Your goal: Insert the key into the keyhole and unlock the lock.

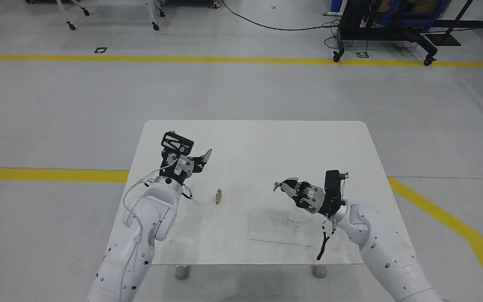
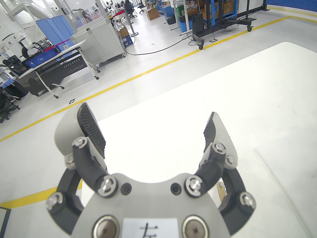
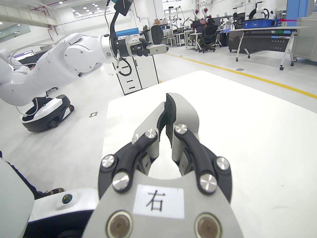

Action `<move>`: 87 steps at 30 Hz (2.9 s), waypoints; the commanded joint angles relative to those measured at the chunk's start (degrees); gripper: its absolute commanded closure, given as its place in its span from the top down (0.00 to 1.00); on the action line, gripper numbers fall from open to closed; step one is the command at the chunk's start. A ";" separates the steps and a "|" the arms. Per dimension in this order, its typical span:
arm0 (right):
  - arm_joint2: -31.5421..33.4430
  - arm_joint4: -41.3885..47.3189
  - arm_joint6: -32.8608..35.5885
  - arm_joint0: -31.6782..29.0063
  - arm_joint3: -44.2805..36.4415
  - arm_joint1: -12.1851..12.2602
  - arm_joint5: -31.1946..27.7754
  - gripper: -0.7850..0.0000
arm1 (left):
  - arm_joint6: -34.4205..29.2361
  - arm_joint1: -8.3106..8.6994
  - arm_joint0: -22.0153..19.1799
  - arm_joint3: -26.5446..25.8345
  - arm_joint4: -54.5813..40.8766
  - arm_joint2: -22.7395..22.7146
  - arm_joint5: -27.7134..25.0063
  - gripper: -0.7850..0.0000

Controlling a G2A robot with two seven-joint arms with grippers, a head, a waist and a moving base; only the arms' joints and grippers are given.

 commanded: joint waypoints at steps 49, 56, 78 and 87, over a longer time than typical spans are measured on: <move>-8.57 53.26 25.43 2.69 -1.72 1.06 5.11 0.00 | -28.58 -4.52 -10.62 17.41 -96.93 4.95 -15.33 1.00; -10.80 54.99 26.20 4.43 -0.35 -0.14 6.31 0.00 | -30.48 -3.93 -10.57 16.42 -90.91 5.45 -18.06 0.47; -10.02 61.02 28.56 4.64 1.44 -1.52 3.10 0.00 | -31.67 -3.25 -10.00 14.63 -88.94 7.92 -17.21 0.30; -9.06 61.00 29.22 4.18 1.27 -1.84 2.88 0.00 | -31.96 -3.00 -10.36 14.68 -88.49 8.56 -17.05 0.20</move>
